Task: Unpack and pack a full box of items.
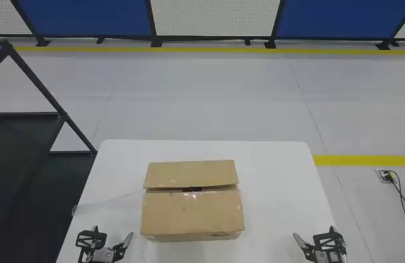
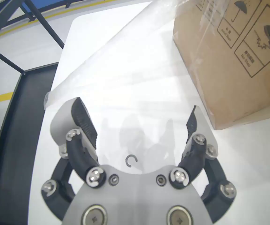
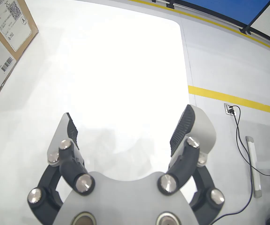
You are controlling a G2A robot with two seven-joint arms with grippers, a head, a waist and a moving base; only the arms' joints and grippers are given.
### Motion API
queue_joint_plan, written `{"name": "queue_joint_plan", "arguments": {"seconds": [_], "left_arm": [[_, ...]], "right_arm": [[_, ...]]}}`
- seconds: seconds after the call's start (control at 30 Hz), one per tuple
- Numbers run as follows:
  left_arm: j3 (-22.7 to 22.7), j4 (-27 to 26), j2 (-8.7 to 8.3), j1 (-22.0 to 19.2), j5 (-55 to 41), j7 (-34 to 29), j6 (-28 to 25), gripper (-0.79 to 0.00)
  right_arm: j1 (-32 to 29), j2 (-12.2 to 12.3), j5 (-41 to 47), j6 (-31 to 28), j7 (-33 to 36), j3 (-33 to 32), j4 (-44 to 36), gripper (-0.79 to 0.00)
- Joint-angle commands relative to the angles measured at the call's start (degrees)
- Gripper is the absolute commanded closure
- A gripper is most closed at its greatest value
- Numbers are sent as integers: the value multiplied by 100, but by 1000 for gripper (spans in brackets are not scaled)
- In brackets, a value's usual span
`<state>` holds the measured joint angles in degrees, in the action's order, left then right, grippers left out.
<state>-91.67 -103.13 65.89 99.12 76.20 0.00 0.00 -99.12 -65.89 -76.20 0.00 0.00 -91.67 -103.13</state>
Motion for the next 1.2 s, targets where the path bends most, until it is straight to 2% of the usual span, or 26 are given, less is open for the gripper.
{"name": "queue_joint_plan", "arguments": {"seconds": [0.0,0.13,0.4,0.53,0.63,0.67,1.03,1.17], "left_arm": [[0,0,0,0,0,0,0,-785],[-94,-26,-12,17,-22,165,-238,-785],[-719,-332,-78,44,-548,371,-1274,-785],[-990,-464,-125,7,-618,444,-1886,-785],[-1133,-524,-153,-7,-790,339,-2314,-785],[-1190,-543,-160,3,-752,329,-2332,-785],[-1190,-543,-160,3,-752,329,-2332,-785],[-1126,-541,-149,-92,-1028,243,-2342,-785]], "right_arm": [[0,0,0,0,0,0,0,-784],[-36,10,-34,-220,84,-44,-207,-785],[-272,49,1170,-1335,830,-463,-1437,-785],[-125,65,2123,-1754,1576,-492,-1842,-785],[134,84,3033,-1817,2440,-470,-2038,-785],[201,92,3096,-1794,2609,-497,-2082,-785],[198,91,3121,-1805,2598,-482,-2078,-785],[403,101,3534,-2100,2799,-280,-2074,-785]]}}
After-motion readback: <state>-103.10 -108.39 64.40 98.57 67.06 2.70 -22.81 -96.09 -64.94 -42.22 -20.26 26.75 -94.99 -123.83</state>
